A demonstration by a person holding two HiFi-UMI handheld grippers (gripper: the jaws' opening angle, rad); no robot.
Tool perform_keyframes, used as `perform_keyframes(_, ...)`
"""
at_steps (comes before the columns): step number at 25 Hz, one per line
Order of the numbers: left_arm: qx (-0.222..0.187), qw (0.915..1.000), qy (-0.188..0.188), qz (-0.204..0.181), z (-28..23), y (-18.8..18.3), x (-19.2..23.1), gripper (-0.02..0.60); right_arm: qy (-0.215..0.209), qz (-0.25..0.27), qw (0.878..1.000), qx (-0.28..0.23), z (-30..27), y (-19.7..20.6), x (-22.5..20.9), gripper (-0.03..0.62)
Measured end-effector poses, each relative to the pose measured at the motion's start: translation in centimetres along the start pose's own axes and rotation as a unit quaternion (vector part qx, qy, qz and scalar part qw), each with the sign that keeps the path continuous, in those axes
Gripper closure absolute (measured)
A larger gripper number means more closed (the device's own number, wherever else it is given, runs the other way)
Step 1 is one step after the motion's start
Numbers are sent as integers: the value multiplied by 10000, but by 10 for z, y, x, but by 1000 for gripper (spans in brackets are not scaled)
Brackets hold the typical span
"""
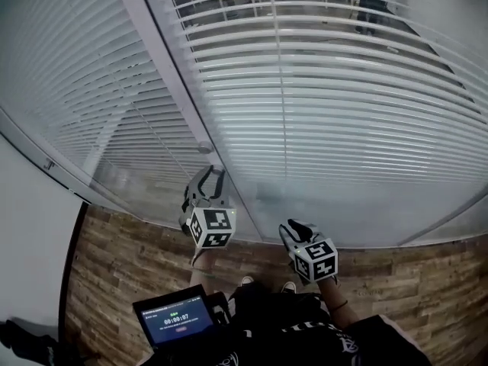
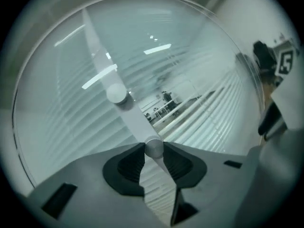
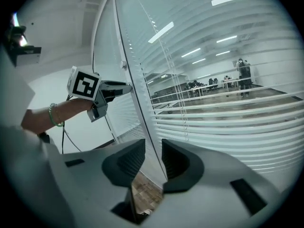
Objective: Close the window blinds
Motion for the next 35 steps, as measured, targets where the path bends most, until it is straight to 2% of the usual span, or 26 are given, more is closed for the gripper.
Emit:
perform_keyframes(1, -20, 9994, -5, -352, -1, 0, 0, 457, 20, -20, 10000, 24, 0, 1, -2, 476)
perform_keyframes(4, -178, 9954, 26, -942, -2, 2, 0, 457, 45, -53, 10000, 65, 0, 4, -4, 476)
perform_keyframes(7, -288, 9844, -284, -1715, -3, 4, -2, 457, -3, -48, 10000, 86, -2, 4, -1, 476)
perform_keyframes(8, -335, 9842, -322, -1707, -3, 5, -3, 457, -25, -46, 9999, 106, -3, 5, 0, 476)
perform_keyframes(9, -389, 9898, -229, -1352, -4, 6, -3, 457, -50, -45, 9999, 130, -4, 7, 2, 476)
perform_keyframes(10, -473, 9969, 5, -630, -3, 6, -2, 456, -74, -45, 9998, 154, -5, 8, 3, 476)
perform_keyframes(11, -606, 9969, 337, 368, -2, 6, 1, 457, -96, -44, 9998, 177, -6, 9, 4, 476)
perform_keyframes(12, -775, 9837, 687, 1469, 0, 7, 4, 452, -115, -41, 9997, 198, -7, 10, 6, 476)
perform_keyframes(13, -937, 9588, 987, 2495, 2, 8, 7, 450, -132, -36, 9997, 213, -8, 10, 7, 476)
perform_keyframes(14, -1062, 9290, 1211, 3332, 2, 10, 10, 451, -147, -31, 9996, 221, -9, 10, 7, 476)
perform_keyframes(15, -1145, 9015, 1361, 3946, 2, 13, 13, 451, -158, -30, 9996, 222, -10, 10, 8, 476)
perform_keyframes(16, -1190, 8811, 1439, 4346, 1, 15, 14, 451, -162, -34, 9996, 217, -10, 10, 7, 476)
perform_keyframes(17, -1194, 8702, 1454, 4554, 0, 17, 15, 451, -159, -40, 9996, 213, -10, 11, 7, 476)
perform_keyframes(18, -1155, 8685, 1429, 4604, -1, 16, 16, 451, -151, -46, 9997, 212, -9, 11, 6, 476)
perform_keyframes(19, -1089, 8741, 1389, 4524, 0, 16, 16, 453, -142, -54, 9997, 214, -8, 11, 5, 476)
perform_keyframes(20, -1014, 8855, 1334, 4334, 0, 14, 16, 454, -133, -62, 9997, 216, -8, 12, 5, 476)
perform_keyframes(21, -933, 9027, 1239, 4014, 2, 12, 15, 455, -124, -71, 9997, 219, -7, 13, 4, 476)
perform_keyframes(22, -842, 9257, 1077, 3526, 2, 9, 14, 456, -114, -79, 9997, 220, -7, 13, 4, 476)
perform_keyframes(24, -630, 9752, 541, 2054, 3, 4, 8, 457, -96, -89, 9997, 226, -6, 13, 2, 476)
perform_keyframes(25, -534, 9904, 252, 1248, 3, 2, 4, 457, -91, -93, 9997, 230, -5, 14, 1, 476)
perform_keyframes(26, -463, 9971, 44, 595, 3, 1, 1, 457, -89, -101, 9996, 233, -5, 14, 1, 476)
perform_keyframes(27, -427, 9989, -53, 185, 3, 0, -1, 457, -87, -112, 9996, 237, -4, 15, 0, 476)
perform_keyframes(28, -424, 9991, -71, -15, 4, -1, -2, 457, -84, -123, 9996, 247, -4, 16, 0, 476)
perform_keyframes(32, -496, 9979, -171, -369, 3, 1, -3, 457, -87, -151, 9994, 293, -4, 20, 0, 476)
perform_keyframes(33, -504, 9981, -168, -320, 2, 2, -3, 456, -97, -158, 9994, 302, -4, 21, 1, 474)
perform_keyframes(35, -492, 9986, 52, 192, 0, 4, -2, 456, -123, -164, 9993, 320, -5, 23, 3, 476)
Point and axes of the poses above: the fingertips, and each gripper's own axes: z backward along the fingers, x to its left, y out of its underside, the point moved 9 cm from there along z, backward along the fingers, and after that the axes turned 11 degrees about x, right-handed, at the moved point
